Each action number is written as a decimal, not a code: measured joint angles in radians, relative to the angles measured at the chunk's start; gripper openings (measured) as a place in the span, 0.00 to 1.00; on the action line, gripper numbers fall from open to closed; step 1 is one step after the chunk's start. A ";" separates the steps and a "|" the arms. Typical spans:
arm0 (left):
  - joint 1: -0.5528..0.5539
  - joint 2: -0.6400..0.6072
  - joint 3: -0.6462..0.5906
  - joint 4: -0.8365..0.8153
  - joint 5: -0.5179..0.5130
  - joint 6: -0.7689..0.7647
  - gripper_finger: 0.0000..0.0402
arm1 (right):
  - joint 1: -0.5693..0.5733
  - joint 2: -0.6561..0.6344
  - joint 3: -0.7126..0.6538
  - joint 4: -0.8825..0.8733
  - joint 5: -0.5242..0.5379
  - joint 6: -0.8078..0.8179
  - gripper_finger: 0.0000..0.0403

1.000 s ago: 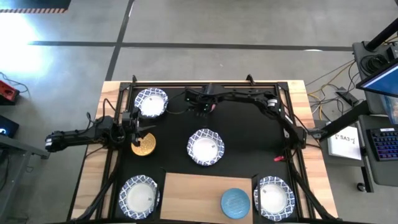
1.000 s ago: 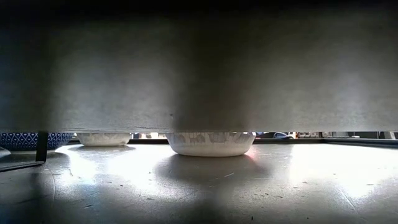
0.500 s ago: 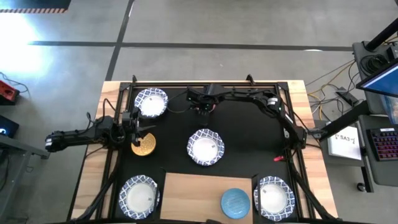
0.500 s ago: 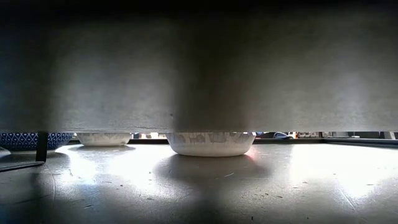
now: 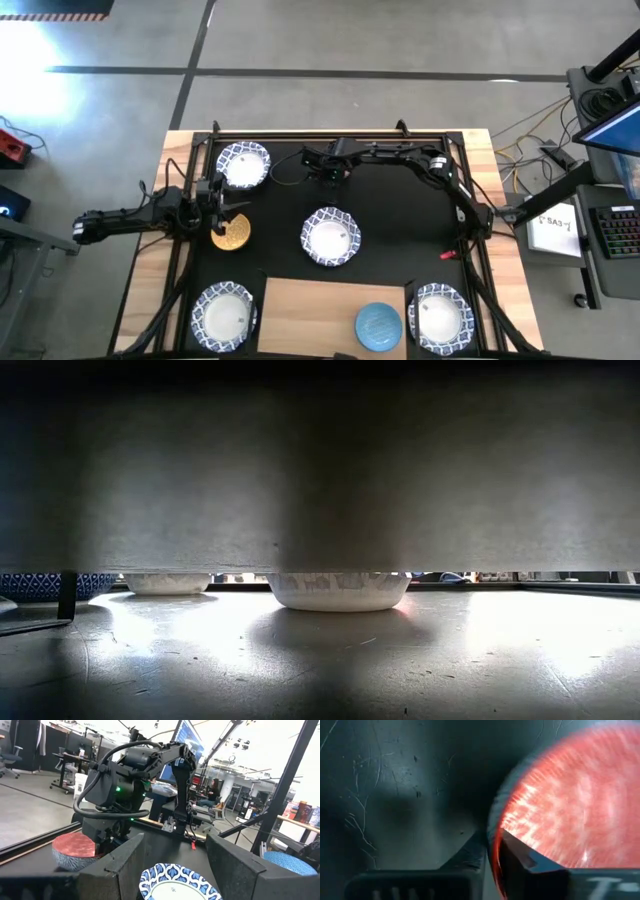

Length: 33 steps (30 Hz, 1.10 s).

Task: Place and stack bowls onto a shelf
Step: Stack the small red bowl on top of the small light blue bowl on the shelf

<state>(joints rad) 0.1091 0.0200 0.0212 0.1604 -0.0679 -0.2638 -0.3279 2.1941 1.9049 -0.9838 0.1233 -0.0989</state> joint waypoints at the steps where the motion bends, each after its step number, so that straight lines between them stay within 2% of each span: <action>1: 0.000 0.000 0.000 0.000 0.000 0.000 0.48 | 0.000 0.000 0.000 -0.004 0.002 0.001 0.04; 10: 0.000 0.000 0.000 0.000 0.000 0.000 0.48 | 0.005 0.003 0.084 -0.077 -0.004 0.008 0.03; 18: 0.000 0.000 0.000 0.000 0.000 0.000 0.48 | 0.049 0.002 0.206 -0.240 -0.054 0.039 0.03; 25: 0.000 0.000 0.000 0.000 0.000 0.000 0.48 | 0.123 0.001 0.290 -0.407 -0.054 0.054 0.03; 33: 0.000 0.000 0.000 0.000 0.000 0.000 0.48 | 0.209 -0.118 0.253 -0.486 -0.053 0.097 0.03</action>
<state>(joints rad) 0.1093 0.0200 0.0212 0.1606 -0.0677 -0.2638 -0.1193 2.0758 2.1578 -1.4695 0.0699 -0.0019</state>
